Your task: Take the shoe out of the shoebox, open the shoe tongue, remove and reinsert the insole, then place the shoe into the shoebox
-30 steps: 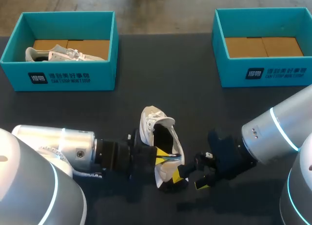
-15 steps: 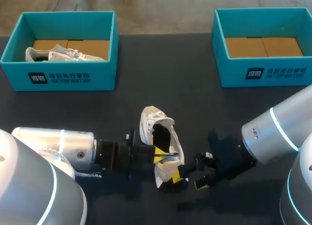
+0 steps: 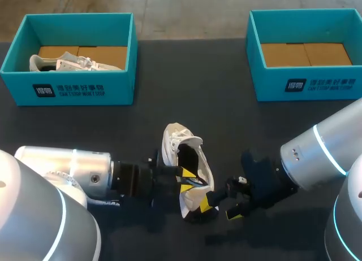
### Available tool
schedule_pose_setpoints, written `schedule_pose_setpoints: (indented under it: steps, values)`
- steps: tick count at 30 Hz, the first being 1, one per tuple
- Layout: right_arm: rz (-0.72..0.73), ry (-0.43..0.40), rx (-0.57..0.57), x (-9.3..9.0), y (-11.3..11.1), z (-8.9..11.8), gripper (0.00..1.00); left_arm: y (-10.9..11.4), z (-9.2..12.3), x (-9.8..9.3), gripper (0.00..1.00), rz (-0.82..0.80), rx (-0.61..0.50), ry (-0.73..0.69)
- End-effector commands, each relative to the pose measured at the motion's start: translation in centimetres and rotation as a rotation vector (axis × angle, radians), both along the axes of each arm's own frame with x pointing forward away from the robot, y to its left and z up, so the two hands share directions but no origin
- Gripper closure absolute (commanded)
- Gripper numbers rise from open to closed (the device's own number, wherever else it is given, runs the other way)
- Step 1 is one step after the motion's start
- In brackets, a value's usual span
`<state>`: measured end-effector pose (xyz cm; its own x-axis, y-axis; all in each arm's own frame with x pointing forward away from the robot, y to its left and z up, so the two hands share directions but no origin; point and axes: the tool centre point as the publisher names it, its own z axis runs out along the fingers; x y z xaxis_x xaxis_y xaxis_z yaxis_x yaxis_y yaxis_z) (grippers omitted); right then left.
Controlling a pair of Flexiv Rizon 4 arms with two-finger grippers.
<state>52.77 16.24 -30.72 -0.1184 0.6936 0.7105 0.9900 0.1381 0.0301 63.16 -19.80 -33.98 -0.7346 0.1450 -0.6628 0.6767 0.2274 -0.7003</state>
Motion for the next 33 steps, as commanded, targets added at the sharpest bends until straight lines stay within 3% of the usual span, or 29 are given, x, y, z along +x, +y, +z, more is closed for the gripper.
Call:
schedule_pose_setpoints:
  steps: [1, 2, 4, 22, 29, 31, 33]
  values:
    - [-0.004, -0.002, -0.003, -0.2, 0.1, 0.0, 0.0, 0.1, 0.3, -0.4, 0.85, -0.006, -0.001, -0.003]
    - [-0.004, -0.002, -0.003, -0.2, 0.1, 0.0, 0.0, 0.1, 0.4, -0.4, 0.86, -0.007, -0.002, -0.003]
    - [-0.004, -0.002, -0.003, -0.2, 0.1, 0.0, 0.0, 0.0, 0.4, -0.5, 1.0, -0.014, -0.002, -0.006]
    - [-0.004, -0.002, -0.003, -0.2, 0.1, 0.0, 0.0, -0.4, -1.1, 1.0, 1.0, 0.025, 0.057, -0.037]
    - [-0.004, -0.002, -0.003, -0.2, 0.1, 0.0, 0.0, -0.2, -0.9, 0.7, 1.0, 0.022, 0.051, -0.018]
    - [-0.004, -0.002, -0.003, -0.2, 0.1, 0.0, 0.0, -0.1, -0.8, 0.5, 0.71, 0.012, 0.049, -0.008]
    - [-0.004, -0.002, -0.003, -0.2, 0.1, 0.0, 0.0, 0.1, -0.6, 0.3, 0.57, 0.009, 0.051, -0.007]
